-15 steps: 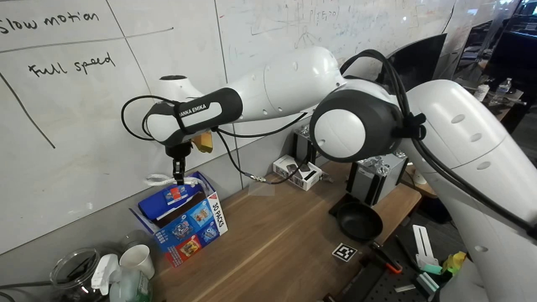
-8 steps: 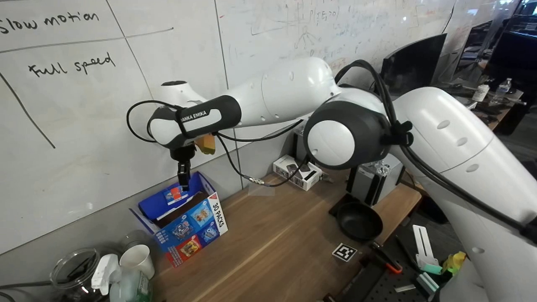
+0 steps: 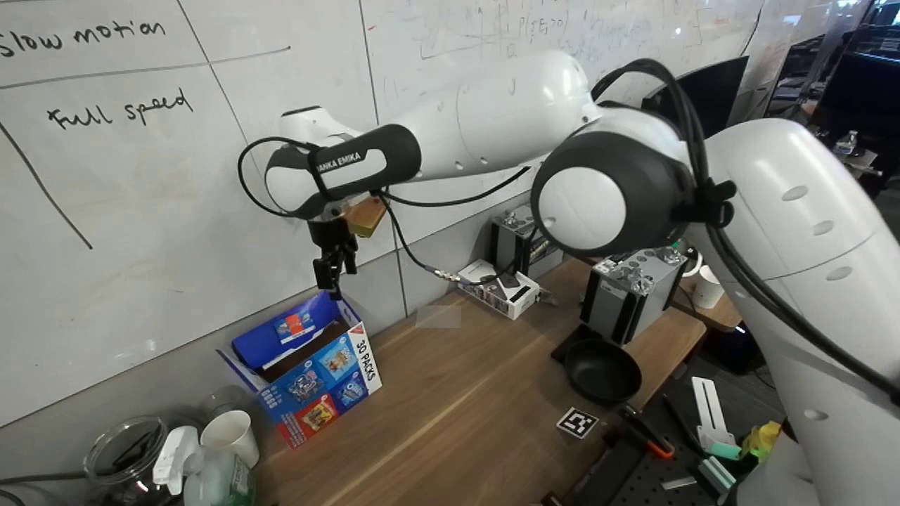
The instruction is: Put the left and right ropes in the box respectively
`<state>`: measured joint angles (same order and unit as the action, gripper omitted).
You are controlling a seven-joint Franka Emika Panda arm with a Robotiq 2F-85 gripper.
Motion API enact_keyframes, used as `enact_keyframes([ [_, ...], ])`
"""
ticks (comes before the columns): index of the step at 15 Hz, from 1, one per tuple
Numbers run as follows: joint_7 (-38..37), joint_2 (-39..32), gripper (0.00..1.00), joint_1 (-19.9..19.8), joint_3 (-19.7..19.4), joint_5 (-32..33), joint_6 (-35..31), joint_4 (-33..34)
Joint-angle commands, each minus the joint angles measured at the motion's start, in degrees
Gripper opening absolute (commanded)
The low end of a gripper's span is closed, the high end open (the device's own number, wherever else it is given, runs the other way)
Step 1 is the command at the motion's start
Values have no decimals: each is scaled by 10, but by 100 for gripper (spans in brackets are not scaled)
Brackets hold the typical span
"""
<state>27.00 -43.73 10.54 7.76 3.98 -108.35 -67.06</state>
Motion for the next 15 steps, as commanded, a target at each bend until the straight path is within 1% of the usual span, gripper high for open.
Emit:
enact_keyframes([
  [1,-115,122,100,-2,-7,-6,8,-136],
  [6,-279,233,100,4,-9,-20,-15,-272],
  [8,-318,277,100,4,-8,-19,-30,-328],
  [9,-332,298,100,6,-8,-10,-41,-356],
  [11,-340,345,100,0,-5,-14,-56,-415],
  [12,-324,368,100,-7,-1,-25,-79,-443],
  [15,-307,443,100,-8,-2,-3,-150,-536],
])
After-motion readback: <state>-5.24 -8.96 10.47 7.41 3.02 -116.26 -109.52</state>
